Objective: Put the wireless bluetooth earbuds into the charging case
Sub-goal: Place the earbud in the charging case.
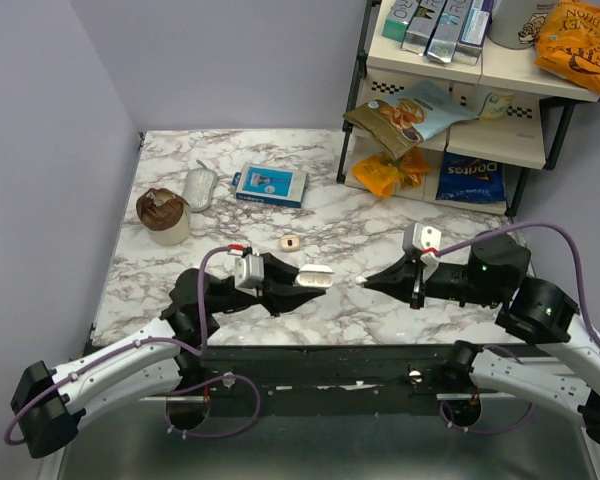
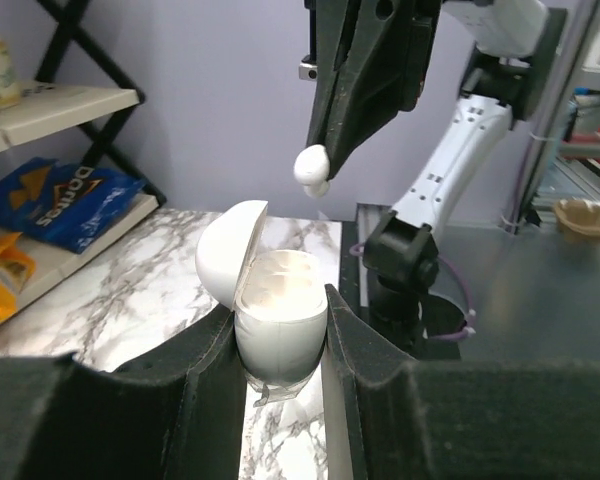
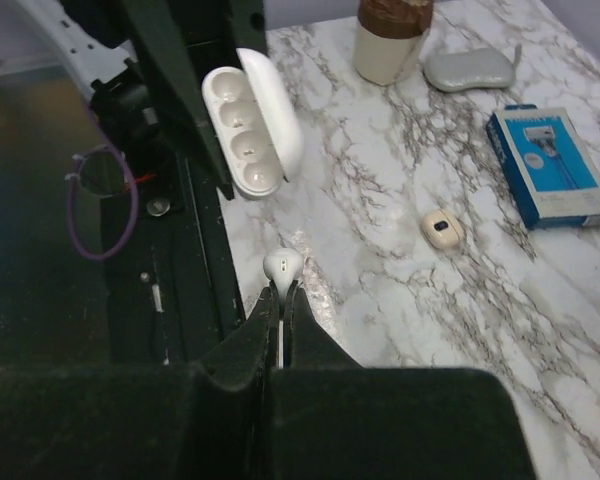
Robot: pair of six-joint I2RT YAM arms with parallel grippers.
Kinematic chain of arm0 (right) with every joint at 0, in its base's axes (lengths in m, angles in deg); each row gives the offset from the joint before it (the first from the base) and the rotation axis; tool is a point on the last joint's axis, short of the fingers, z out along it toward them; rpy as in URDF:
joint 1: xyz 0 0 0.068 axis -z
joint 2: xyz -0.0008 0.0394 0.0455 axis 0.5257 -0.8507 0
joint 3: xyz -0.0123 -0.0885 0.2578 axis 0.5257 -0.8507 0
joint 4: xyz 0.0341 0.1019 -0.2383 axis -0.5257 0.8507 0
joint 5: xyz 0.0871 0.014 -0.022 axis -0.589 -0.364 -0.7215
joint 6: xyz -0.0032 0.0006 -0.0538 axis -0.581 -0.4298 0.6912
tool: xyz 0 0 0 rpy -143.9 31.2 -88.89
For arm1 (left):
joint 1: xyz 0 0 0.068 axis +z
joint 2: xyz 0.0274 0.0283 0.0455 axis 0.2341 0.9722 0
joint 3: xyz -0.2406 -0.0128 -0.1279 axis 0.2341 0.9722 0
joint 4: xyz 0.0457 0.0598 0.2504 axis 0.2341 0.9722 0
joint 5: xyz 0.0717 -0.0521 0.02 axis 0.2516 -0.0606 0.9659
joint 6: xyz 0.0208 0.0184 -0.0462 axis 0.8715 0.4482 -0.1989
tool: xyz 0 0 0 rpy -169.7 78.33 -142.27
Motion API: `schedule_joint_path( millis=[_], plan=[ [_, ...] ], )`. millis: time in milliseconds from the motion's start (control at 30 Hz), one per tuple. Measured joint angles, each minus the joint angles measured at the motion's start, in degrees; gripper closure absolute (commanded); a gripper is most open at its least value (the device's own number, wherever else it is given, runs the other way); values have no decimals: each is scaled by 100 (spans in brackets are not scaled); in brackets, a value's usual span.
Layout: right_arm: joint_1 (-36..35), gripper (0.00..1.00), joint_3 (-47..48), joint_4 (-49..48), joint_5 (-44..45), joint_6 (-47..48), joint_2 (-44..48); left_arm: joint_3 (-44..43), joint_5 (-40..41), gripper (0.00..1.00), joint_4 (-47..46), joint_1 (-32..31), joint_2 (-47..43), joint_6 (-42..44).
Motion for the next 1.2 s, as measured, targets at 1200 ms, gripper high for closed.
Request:
schedule_joint_path(
  millis=[1200],
  plan=[
    [-1078,99,640,649,-205,590,-866,-1198,-2450,100,1482,352,1117,114]
  ],
)
